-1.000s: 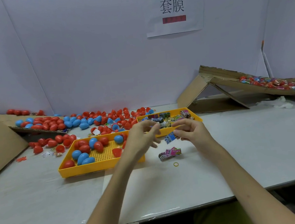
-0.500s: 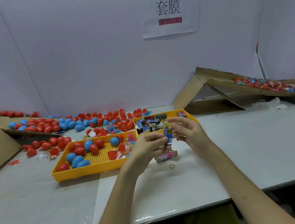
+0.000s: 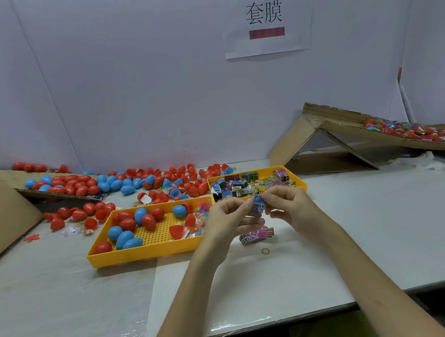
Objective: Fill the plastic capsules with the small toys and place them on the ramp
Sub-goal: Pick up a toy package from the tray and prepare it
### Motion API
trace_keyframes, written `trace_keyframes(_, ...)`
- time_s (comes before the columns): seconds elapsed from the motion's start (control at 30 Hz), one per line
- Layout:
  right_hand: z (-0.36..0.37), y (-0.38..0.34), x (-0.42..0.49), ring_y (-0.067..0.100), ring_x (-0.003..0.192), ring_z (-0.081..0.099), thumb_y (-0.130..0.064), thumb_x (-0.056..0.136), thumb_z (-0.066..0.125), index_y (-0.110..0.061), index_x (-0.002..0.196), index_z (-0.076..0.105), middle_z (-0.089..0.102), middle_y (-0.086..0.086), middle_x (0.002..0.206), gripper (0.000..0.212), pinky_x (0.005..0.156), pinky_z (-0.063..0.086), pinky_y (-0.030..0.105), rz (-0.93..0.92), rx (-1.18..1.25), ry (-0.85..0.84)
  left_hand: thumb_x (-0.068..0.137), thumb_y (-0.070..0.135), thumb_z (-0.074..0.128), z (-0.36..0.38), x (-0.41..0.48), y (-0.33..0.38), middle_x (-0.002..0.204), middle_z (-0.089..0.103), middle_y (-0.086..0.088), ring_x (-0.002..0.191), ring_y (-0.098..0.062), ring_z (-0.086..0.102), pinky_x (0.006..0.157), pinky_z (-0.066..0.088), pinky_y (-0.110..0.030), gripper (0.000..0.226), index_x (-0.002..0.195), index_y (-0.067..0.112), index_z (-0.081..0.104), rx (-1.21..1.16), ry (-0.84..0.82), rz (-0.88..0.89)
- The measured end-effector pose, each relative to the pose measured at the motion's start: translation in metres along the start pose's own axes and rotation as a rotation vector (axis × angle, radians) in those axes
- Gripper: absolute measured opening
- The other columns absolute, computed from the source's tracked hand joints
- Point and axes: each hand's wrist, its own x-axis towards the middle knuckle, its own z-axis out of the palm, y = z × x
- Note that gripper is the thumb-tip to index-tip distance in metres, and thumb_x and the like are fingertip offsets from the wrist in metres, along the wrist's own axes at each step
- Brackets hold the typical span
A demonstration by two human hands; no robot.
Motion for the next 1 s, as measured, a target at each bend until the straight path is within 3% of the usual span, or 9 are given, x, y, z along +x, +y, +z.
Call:
trace_keyframes(0.17, 0.0, -0.003, -0.001, 0.009, 0.07, 0.063, -0.029, 0.081, 0.068, -0.018, 0.081, 0.076, 0.066, 0.001, 0.071, 0.014, 0.065, 0.052, 0.021, 0.05, 0.113, -0.035, 0.096, 0.015, 0.064, 0.005, -0.001, -0.003, 0.07, 0.073, -0.007, 0.062, -0.024, 0.074, 0.055, 0.058, -0.026, 0.013, 0.087, 0.006, 0.067, 0.157, 0.101, 0.129)
trace_keyframes(0.47, 0.002, -0.006, -0.001, 0.007, 0.067, 0.061, -0.023, 0.082, 0.066, -0.021, 0.072, 0.077, 0.066, -0.004, 0.071, 0.015, 0.066, 0.052, 0.02, 0.076, 0.27, -0.089, 0.095, 0.008, 0.065, 0.006, 0.0, -0.003, 0.063, 0.069, -0.006, 0.055, -0.022, 0.071, 0.051, 0.058, -0.027, 0.016, 0.079, 0.007, 0.067, 0.132, 0.149, 0.202)
trace_keyframes(0.6, 0.003, -0.007, -0.001, 0.009, 0.065, 0.059, -0.022, 0.082, 0.065, -0.018, 0.075, 0.077, 0.064, 0.0, 0.071, 0.015, 0.063, 0.05, 0.02, 0.093, 0.278, -0.08, 0.092, 0.013, 0.07, 0.007, 0.0, -0.009, 0.06, 0.066, 0.0, 0.05, -0.014, 0.067, 0.049, 0.056, -0.026, 0.017, 0.076, 0.012, 0.068, 0.425, 0.284, 0.403)
trace_keyframes(0.8, 0.007, -0.005, -0.005, 0.01, 0.059, 0.048, -0.021, 0.084, 0.066, -0.009, 0.094, 0.073, 0.059, 0.0, 0.069, 0.017, 0.057, 0.045, 0.02, 0.171, 0.228, -0.178, 0.084, 0.016, 0.078, 0.006, -0.003, -0.011, 0.061, 0.055, 0.014, 0.051, -0.001, 0.053, 0.049, 0.046, -0.013, 0.018, 0.074, 0.014, 0.064, 0.825, 0.545, 0.653)
trace_keyframes(0.9, 0.008, -0.007, -0.004, 0.01, 0.06, 0.051, -0.017, 0.079, 0.068, -0.006, 0.096, 0.071, 0.061, 0.0, 0.07, 0.02, 0.059, 0.046, 0.021, 0.181, 0.219, -0.149, 0.087, 0.019, 0.076, 0.005, -0.003, -0.01, 0.063, 0.058, 0.013, 0.054, -0.002, 0.055, 0.051, 0.046, -0.013, 0.018, 0.076, 0.018, 0.062, 0.825, 0.493, 0.624)
trace_keyframes(1.0, 0.004, -0.008, -0.004, 0.012, 0.066, 0.057, -0.018, 0.078, 0.069, -0.009, 0.091, 0.072, 0.065, 0.002, 0.076, 0.016, 0.061, 0.048, 0.021, 0.176, 0.235, -0.106, 0.092, 0.021, 0.072, 0.009, -0.004, -0.006, 0.069, 0.063, 0.01, 0.062, -0.004, 0.06, 0.057, 0.047, -0.012, 0.014, 0.081, 0.019, 0.063, 0.625, 0.435, 0.535)
